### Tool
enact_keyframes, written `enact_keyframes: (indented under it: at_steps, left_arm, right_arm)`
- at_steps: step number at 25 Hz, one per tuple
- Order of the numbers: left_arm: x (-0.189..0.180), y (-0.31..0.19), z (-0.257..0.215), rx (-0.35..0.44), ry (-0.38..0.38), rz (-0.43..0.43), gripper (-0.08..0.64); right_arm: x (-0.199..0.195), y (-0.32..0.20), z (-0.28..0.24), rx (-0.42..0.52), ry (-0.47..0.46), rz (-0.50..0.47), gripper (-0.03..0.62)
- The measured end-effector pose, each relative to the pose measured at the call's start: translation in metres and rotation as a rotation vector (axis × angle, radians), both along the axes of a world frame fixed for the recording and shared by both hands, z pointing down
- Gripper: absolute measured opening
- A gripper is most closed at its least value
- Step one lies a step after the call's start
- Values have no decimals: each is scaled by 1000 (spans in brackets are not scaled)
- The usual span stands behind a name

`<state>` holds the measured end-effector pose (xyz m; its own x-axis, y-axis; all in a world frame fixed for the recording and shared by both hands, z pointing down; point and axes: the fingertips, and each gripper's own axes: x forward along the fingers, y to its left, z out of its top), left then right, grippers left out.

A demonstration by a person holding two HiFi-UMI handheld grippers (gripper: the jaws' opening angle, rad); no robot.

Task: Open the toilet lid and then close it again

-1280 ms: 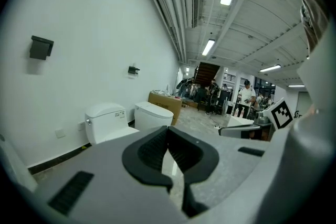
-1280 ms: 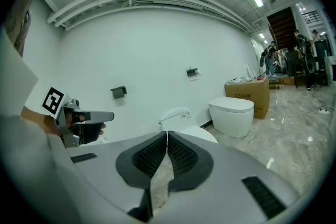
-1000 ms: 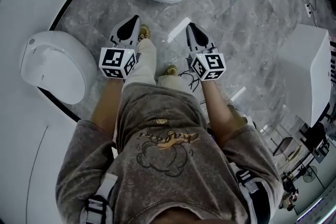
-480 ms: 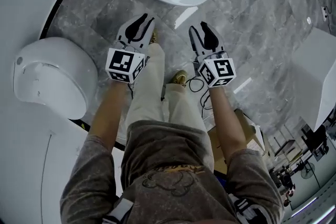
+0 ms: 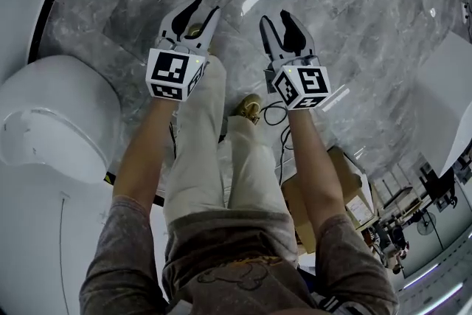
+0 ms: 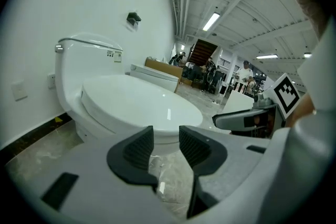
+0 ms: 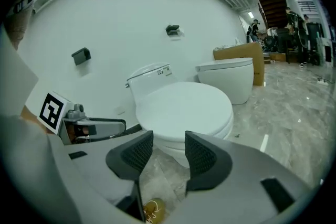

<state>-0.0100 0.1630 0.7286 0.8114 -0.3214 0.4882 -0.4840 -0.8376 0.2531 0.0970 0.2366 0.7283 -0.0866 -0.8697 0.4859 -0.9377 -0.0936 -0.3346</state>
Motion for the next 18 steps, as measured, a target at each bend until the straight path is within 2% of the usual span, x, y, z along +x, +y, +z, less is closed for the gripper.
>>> enact_keyframes:
  at_steps: [8, 14, 18]
  left_arm:
    - [15, -8, 62, -12, -32, 24, 146]
    - [23, -20, 62, 3, -10, 3, 144]
    - [25, -23, 59, -16, -11, -15, 140]
  right_arm:
    - [4, -8, 57, -41, -14, -10, 186]
    - [5, -22, 58, -24, -13, -8, 186]
    - [6, -22, 57, -43, -22, -7, 186]
